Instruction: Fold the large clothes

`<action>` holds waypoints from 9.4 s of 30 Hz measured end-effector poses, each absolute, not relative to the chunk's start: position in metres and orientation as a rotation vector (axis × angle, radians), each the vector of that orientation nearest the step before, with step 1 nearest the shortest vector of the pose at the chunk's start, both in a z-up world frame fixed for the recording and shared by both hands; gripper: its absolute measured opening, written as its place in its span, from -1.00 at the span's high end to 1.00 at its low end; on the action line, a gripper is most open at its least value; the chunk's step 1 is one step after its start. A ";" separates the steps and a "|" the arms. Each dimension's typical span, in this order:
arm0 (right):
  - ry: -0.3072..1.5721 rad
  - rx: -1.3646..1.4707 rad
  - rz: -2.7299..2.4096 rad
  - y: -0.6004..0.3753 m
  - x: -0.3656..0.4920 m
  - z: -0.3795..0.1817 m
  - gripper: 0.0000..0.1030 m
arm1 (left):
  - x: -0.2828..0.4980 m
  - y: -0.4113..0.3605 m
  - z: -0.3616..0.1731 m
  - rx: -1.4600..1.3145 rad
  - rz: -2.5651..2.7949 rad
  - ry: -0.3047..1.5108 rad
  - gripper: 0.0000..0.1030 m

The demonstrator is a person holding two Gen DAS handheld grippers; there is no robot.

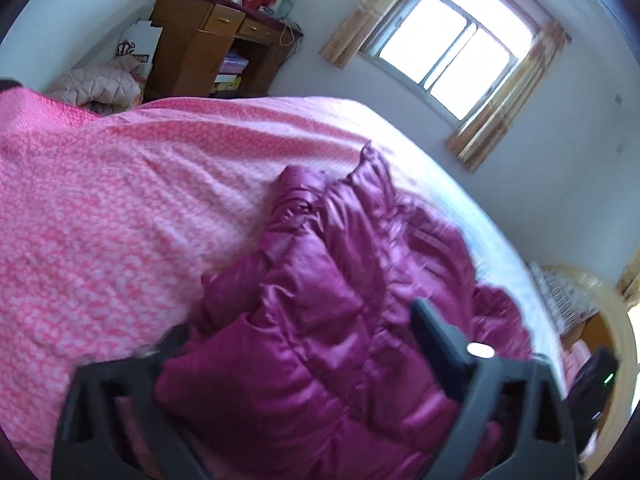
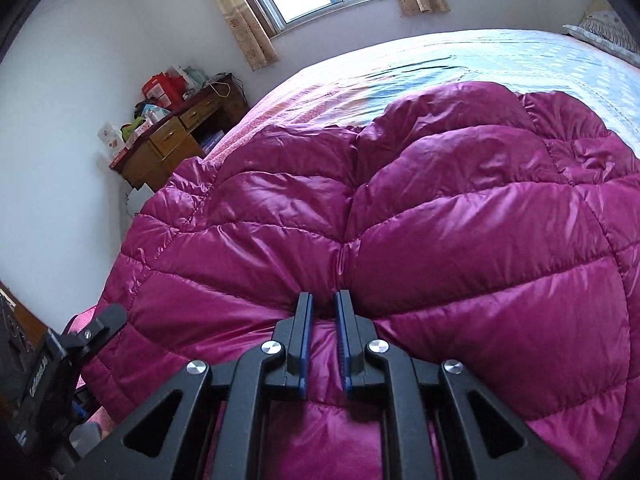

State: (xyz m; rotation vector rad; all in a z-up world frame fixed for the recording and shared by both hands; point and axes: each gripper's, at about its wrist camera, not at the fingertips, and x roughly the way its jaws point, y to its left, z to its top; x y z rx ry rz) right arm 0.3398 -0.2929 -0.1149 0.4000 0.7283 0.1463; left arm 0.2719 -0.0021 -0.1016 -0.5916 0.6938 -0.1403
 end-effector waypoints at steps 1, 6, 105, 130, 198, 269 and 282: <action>0.728 0.406 0.150 -0.294 0.340 -0.115 0.79 | 0.274 -0.002 -0.101 -0.612 -0.155 0.690 -0.22; 0.725 0.450 0.175 -0.301 0.342 -0.118 0.80 | 0.276 -0.013 -0.068 -0.547 -0.235 0.630 0.50; 0.675 0.570 0.022 -0.550 0.310 -0.130 0.69 | 0.333 -0.305 -0.048 0.278 -0.540 0.754 -0.72; 0.585 0.436 0.229 -0.475 0.195 -0.065 0.66 | 0.337 -0.314 -0.071 0.375 -0.465 0.785 -1.00; 0.682 0.590 0.300 -0.501 0.283 -0.131 -0.27 | 0.311 -0.181 -0.098 -0.423 -0.990 0.970 -0.80; 0.675 0.329 0.775 -0.119 0.263 -0.062 0.20 | 0.183 0.131 -0.024 -0.307 -0.130 0.708 -0.04; 0.705 0.309 0.845 -0.047 0.331 -0.097 0.20 | 0.225 0.169 -0.047 -0.238 0.060 0.748 -0.01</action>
